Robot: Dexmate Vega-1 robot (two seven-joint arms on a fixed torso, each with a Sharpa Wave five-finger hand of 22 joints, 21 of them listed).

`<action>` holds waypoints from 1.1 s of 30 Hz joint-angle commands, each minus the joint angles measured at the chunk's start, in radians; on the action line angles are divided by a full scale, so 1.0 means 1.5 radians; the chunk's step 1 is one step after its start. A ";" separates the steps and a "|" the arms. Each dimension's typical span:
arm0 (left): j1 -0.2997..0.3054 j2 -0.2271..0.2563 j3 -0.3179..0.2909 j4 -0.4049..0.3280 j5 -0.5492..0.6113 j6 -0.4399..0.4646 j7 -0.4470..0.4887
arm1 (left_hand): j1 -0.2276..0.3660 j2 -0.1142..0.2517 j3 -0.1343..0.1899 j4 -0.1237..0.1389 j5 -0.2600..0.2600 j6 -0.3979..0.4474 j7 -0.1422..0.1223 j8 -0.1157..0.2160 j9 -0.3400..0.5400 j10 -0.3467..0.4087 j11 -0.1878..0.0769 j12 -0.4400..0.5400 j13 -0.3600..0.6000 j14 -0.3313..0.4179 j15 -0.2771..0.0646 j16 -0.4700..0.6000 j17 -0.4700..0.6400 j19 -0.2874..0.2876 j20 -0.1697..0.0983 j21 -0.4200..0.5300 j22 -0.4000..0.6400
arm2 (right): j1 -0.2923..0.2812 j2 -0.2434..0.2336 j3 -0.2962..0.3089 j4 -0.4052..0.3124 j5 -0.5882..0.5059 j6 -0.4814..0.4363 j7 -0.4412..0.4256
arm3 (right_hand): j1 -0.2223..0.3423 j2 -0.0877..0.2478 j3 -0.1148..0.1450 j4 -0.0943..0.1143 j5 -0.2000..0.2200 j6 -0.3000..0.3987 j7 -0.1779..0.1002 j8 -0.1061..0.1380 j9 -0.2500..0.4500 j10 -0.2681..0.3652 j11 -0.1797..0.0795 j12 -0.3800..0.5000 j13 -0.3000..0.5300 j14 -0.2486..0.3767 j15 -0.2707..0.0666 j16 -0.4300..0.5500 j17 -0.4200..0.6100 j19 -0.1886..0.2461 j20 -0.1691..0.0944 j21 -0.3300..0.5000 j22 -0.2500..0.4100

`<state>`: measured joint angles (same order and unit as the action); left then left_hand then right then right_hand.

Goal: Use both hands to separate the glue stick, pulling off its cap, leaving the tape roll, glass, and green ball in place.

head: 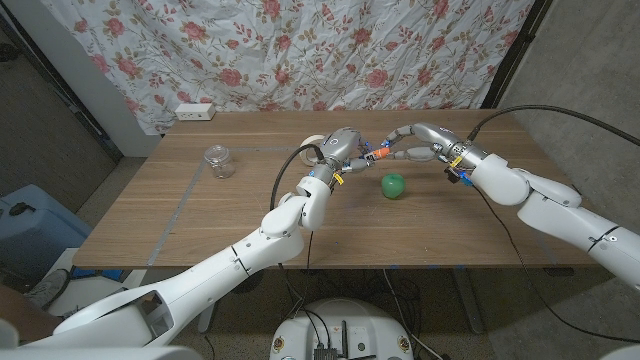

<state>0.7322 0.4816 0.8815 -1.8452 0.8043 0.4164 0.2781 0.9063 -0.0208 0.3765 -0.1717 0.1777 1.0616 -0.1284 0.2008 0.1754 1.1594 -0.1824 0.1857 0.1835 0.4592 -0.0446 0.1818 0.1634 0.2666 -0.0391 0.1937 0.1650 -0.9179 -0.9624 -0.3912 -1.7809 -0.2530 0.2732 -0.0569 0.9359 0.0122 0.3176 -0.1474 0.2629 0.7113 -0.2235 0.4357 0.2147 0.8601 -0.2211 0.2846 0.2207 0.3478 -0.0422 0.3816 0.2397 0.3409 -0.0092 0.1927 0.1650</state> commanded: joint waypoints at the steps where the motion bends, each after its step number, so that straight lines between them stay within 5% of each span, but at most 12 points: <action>1: -0.002 0.005 -0.006 0.000 -0.007 -0.004 -0.003 | 0.022 0.028 0.004 0.004 0.003 0.077 -0.013 0.003 0.007 0.032 -0.026 0.003 0.001 0.006 -0.101 -0.002 0.001 0.000 -0.029 -0.003 0.003 | 0.007 -0.001 -0.001 0.004 0.008 0.008 0.009 | 0.007 0.014 -0.008 0.000 -0.008 0.027 0.000 0.008 -0.003 0.022 0.000 -0.004 0.004 0.010 -0.094 0.009 0.006 0.004 -0.008 -0.002 0.001; 33: -0.004 0.011 -0.006 0.001 -0.002 -0.017 -0.006 | 0.023 0.028 0.001 0.003 0.003 0.076 -0.014 0.002 0.007 0.031 -0.027 0.002 0.001 0.007 -0.101 -0.002 0.001 0.000 -0.029 -0.003 0.003 | 0.021 -0.001 -0.005 0.013 0.015 0.021 0.030 | 0.031 0.047 -0.035 -0.004 -0.033 0.111 0.000 0.026 -0.011 0.099 -0.001 -0.016 0.004 0.047 -0.097 0.050 0.027 0.014 -0.017 -0.003 0.001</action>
<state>0.7272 0.4972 0.8734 -1.8450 0.7967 0.3945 0.2705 0.9070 -0.0215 0.3766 -0.1711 0.1768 1.0618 -0.1283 0.1986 0.1756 1.1612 -0.1842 0.1857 0.1834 0.4592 -0.0446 0.1818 0.1634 0.2667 -0.0391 0.1937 0.1650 -0.8928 -0.9654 -0.3957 -1.7694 -0.2325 0.2963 -0.0185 0.9740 0.0743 0.2689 -0.1546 0.2161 0.8648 -0.2200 0.4664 0.1974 0.9957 -0.2222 0.2657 0.2267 0.4078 -0.0428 0.4520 0.2767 0.3533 -0.0324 0.1896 0.1628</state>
